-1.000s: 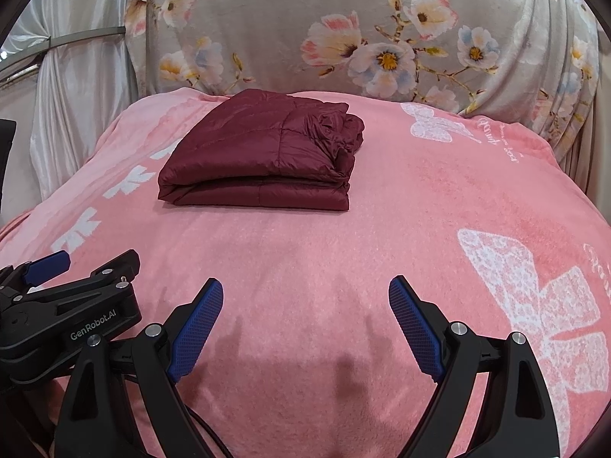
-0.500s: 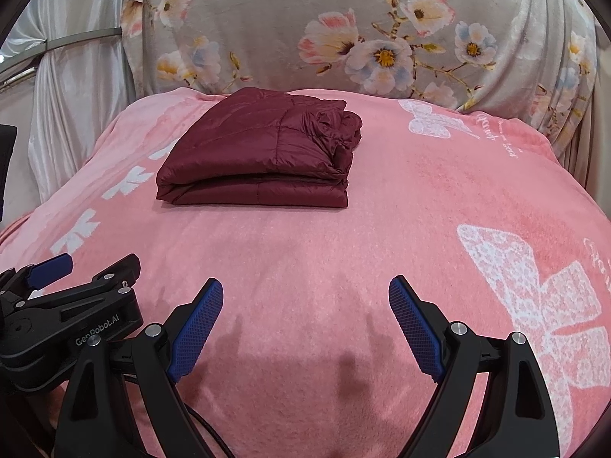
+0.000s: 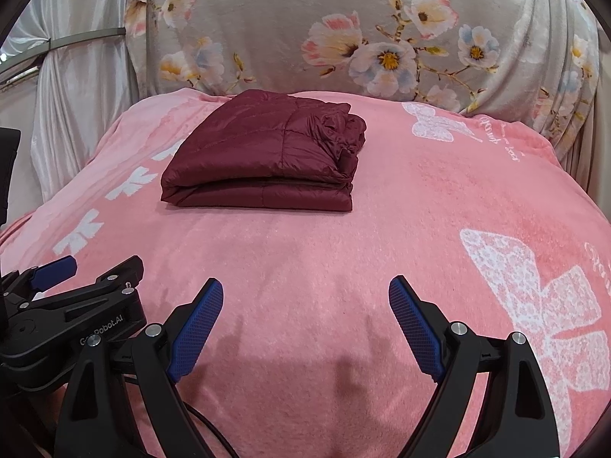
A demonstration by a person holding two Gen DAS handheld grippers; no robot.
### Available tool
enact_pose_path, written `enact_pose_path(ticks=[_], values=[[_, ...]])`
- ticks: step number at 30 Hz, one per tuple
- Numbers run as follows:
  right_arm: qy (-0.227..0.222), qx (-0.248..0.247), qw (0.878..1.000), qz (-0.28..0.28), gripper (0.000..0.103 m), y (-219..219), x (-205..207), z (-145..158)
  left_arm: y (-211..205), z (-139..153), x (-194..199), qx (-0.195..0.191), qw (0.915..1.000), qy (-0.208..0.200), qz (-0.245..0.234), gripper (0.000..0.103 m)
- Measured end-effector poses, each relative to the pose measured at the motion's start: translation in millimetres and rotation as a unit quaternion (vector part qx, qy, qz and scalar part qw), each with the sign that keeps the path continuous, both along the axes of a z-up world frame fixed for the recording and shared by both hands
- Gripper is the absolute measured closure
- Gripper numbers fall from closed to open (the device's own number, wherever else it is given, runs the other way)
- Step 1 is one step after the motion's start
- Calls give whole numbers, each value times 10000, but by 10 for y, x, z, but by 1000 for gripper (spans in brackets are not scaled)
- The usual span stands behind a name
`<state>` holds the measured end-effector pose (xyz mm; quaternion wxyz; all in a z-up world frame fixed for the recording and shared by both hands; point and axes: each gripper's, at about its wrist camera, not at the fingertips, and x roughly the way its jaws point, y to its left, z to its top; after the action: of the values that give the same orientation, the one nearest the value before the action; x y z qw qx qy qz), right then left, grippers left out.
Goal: Fold large clothes
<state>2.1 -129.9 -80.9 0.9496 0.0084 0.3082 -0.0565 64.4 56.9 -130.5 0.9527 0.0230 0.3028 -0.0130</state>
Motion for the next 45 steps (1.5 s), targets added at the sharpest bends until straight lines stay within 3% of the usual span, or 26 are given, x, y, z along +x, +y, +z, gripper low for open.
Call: enact_pose_path(ticks=[36,45], values=[[24,6,10000,7,17,-70,211,143,-54,163,183,22,9999,-117,-11,24],[13,60,10000,-61,17,-104,301,148,-131,217,193,217,9989,-424,-17,27]])
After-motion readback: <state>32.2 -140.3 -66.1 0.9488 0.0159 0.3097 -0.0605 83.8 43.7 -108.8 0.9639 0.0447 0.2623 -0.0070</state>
